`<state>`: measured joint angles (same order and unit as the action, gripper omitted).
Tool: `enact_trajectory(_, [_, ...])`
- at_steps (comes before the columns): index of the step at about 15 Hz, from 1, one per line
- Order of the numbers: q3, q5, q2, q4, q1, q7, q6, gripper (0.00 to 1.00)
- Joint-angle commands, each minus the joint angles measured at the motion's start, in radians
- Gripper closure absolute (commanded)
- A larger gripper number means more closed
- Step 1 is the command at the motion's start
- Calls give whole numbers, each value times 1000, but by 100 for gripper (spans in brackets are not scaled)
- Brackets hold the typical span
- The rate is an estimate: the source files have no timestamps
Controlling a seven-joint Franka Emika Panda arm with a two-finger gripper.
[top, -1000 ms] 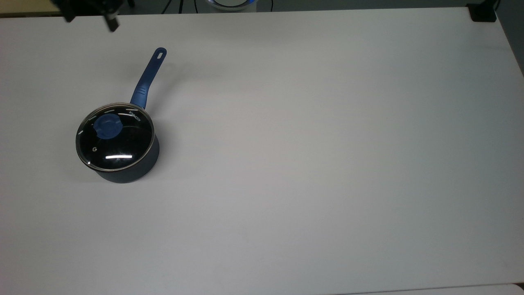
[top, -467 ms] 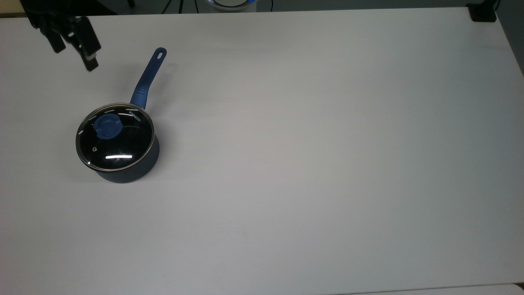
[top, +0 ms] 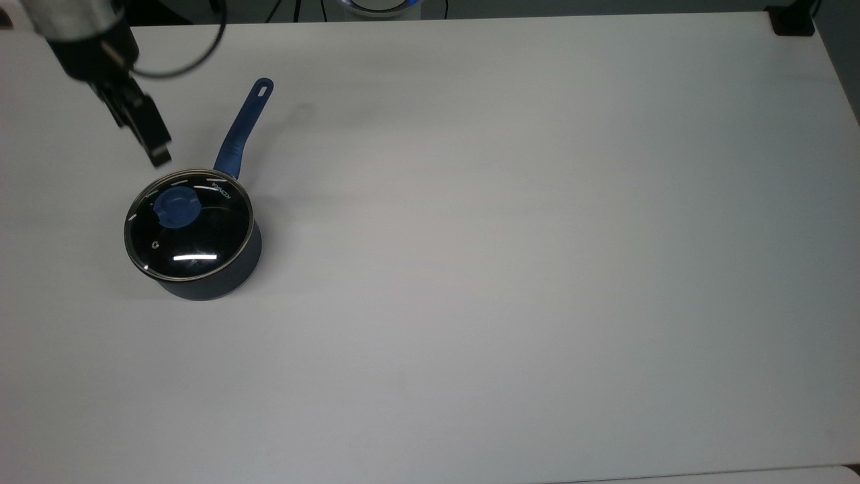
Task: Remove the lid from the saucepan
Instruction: 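Move the open gripper down over the blue lid knob, then close the gripper on the blue knob of the glass lid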
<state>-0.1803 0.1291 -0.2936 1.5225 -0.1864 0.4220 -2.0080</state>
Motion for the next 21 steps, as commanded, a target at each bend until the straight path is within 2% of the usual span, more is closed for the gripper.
enact_trajectory(1, [1,14,-71,-2,21,66,-106,6])
enact_trajectory(6, [-1,0,-110,-4,59,100,-110,6])
enact_trajectory(10, [-1,-5,-111,-4,61,101,-110,7])
enact_trajectory(13, [-1,-3,-116,2,61,101,-112,10])
enact_trajectory(21, [-1,-13,-125,12,62,98,-107,11])
